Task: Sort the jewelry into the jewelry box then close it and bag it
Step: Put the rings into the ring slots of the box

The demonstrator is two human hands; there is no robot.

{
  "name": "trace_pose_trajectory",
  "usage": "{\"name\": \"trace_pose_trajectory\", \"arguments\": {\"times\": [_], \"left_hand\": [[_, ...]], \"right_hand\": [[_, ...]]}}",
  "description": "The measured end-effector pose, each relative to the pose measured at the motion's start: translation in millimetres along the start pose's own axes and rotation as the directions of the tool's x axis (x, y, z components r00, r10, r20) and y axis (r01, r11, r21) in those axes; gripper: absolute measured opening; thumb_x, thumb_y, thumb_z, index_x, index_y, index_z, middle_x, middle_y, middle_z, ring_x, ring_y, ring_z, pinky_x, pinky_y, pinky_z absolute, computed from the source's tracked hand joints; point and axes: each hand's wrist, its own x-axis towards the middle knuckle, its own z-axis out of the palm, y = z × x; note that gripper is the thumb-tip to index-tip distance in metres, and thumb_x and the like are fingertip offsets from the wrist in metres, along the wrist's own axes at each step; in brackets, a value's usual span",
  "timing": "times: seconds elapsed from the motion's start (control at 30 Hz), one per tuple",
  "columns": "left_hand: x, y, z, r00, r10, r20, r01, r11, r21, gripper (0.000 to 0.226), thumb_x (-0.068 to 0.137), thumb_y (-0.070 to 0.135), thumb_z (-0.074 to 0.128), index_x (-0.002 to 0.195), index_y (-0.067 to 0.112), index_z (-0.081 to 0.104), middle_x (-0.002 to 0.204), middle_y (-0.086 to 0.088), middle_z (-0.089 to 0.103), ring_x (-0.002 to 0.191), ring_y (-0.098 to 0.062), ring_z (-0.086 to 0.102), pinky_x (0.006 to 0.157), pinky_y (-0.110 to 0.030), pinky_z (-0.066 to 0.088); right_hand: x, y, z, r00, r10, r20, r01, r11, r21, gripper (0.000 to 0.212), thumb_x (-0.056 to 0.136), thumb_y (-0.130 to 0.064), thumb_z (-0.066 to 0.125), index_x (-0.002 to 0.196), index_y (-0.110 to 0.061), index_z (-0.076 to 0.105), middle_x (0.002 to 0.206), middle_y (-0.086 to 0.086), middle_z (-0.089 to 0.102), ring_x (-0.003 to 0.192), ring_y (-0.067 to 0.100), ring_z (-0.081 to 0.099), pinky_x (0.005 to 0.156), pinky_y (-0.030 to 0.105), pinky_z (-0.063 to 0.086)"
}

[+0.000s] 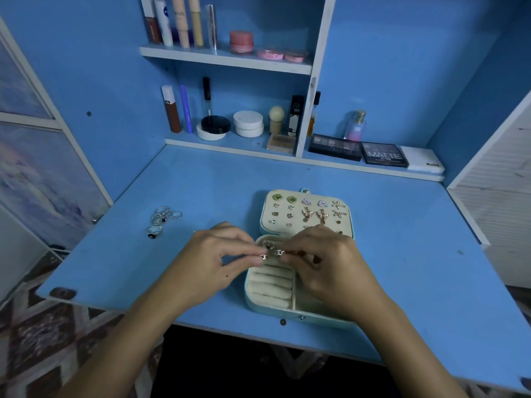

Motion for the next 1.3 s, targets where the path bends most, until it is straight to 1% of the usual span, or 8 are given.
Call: {"name": "trace_pose_trajectory", "arguments": {"times": [0.17, 0.37, 0.53, 0.73, 0.97, 1.1, 1.2, 1.3], "left_hand": [[0, 2, 3, 1.0, 0.01, 0.018, -0.011, 1.0, 0.024, 0.014, 0.083, 0.032, 0.075, 0.094, 0.026, 0.08, 0.089, 0.022, 0.07, 0.085, -0.002, 0.062, 0.078, -0.013, 0.046], [1, 3, 1, 0.998, -0.019, 0.056, 0.018, 1.0, 0.02, 0.014, 0.081, 0.035, 0.075, 0.093, 0.03, 0.08, 0.089, 0.02, 0.068, 0.087, -0.002, 0.058, 0.078, -0.012, 0.043], [4, 5, -1, 0.993, -0.033, 0.113, 0.028, 0.999, 0.046, 0.016, 0.083, 0.037, 0.072, 0.094, 0.031, 0.081, 0.088, 0.021, 0.067, 0.087, -0.004, 0.057, 0.078, -0.009, 0.04], [7, 6, -3, 0.983, -0.027, 0.179, 0.011, 0.996, 0.087, 0.016, 0.087, 0.036, 0.069, 0.098, 0.031, 0.079, 0.088, 0.021, 0.066, 0.088, -0.002, 0.057, 0.078, -0.01, 0.04], [12, 11, -1, 0.98, -0.076, 0.181, 0.055, 0.992, 0.117, 0.009, 0.085, 0.027, 0.076, 0.094, 0.027, 0.079, 0.081, 0.016, 0.062, 0.087, 0.0, 0.055, 0.077, -0.007, 0.037], [14, 14, 2, 0.98, -0.11, 0.168, 0.086, 0.985, 0.147, 0.007, 0.083, 0.022, 0.08, 0.089, 0.025, 0.078, 0.08, 0.015, 0.063, 0.09, -0.001, 0.054, 0.078, -0.007, 0.036], [15, 15, 1, 0.976, -0.128, 0.174, 0.103, 0.984, 0.146, 0.007, 0.083, 0.022, 0.08, 0.089, 0.025, 0.078, 0.081, 0.015, 0.063, 0.09, -0.003, 0.055, 0.078, -0.01, 0.038], [18, 18, 1, 0.969, -0.168, 0.183, 0.144, 0.98, 0.138, 0.009, 0.08, 0.022, 0.081, 0.085, 0.028, 0.077, 0.078, 0.015, 0.064, 0.088, -0.006, 0.056, 0.076, -0.013, 0.04]], "right_hand": [[-8, -2, -1, 0.999, -0.016, 0.035, 0.017, 1.0, -0.01, 0.016, 0.079, -0.021, 0.077, 0.094, -0.026, 0.08, 0.085, -0.014, 0.069, 0.082, 0.002, 0.058, 0.075, 0.014, 0.046], [-8, -3, -1, 0.998, -0.022, 0.063, 0.023, 1.0, -0.013, 0.02, 0.078, -0.02, 0.079, 0.095, -0.031, 0.079, 0.084, -0.015, 0.068, 0.08, 0.004, 0.058, 0.074, 0.015, 0.046], [-6, -6, -1, 0.997, 0.028, 0.07, -0.028, 1.0, -0.003, 0.016, 0.077, -0.023, 0.076, 0.091, -0.03, 0.08, 0.08, -0.014, 0.066, 0.077, 0.005, 0.058, 0.071, 0.011, 0.043], [-6, -9, -1, 0.991, 0.056, 0.125, -0.053, 0.998, -0.021, 0.018, 0.081, -0.02, 0.073, 0.095, -0.03, 0.08, 0.08, -0.011, 0.067, 0.078, 0.008, 0.059, 0.071, 0.02, 0.047], [-3, -13, -2, 0.984, 0.115, 0.14, -0.106, 0.992, -0.071, 0.01, 0.079, -0.022, 0.073, 0.087, -0.025, 0.079, 0.075, -0.014, 0.061, 0.074, 0.004, 0.053, 0.069, 0.012, 0.041], [-3, -17, -1, 0.982, 0.147, 0.115, -0.132, 0.983, -0.131, 0.009, 0.076, -0.014, 0.08, 0.079, -0.021, 0.077, 0.071, -0.014, 0.056, 0.069, 0.004, 0.047, 0.067, 0.004, 0.037], [-1, -21, -1, 0.978, 0.181, 0.105, -0.163, 0.974, -0.157, 0.011, 0.074, -0.014, 0.081, 0.077, -0.024, 0.077, 0.067, -0.017, 0.053, 0.066, 0.004, 0.047, 0.065, 0.003, 0.037], [2, -24, -2, 0.965, 0.232, 0.123, -0.214, 0.966, -0.142, 0.013, 0.074, -0.015, 0.081, 0.077, -0.027, 0.076, 0.065, -0.021, 0.051, 0.065, -0.006, 0.05, 0.062, 0.006, 0.038]]}}
